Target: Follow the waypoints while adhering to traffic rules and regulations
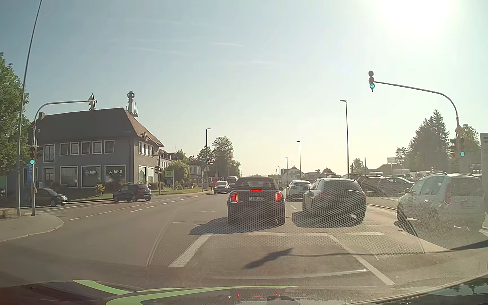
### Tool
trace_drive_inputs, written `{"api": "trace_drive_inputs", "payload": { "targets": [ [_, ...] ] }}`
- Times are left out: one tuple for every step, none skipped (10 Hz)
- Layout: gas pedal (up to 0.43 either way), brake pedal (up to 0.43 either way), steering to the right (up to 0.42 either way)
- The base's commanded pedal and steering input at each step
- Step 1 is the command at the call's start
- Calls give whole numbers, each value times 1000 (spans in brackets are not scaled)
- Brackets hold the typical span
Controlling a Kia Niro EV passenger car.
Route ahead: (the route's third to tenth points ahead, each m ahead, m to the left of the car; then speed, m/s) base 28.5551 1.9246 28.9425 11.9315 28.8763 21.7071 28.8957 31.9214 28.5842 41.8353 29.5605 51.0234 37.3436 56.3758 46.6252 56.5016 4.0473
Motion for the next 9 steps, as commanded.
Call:
{"api": "trace_drive_inputs", "payload": {
  "targets": [
    [138,0,0],
    [138,0,0],
    [87,0,0],
    [0,0,0],
    [0,0,0],
    [0,0,0],
    [0,0,0],
    [0,0,0],
    [0,0,0]
  ]
}}
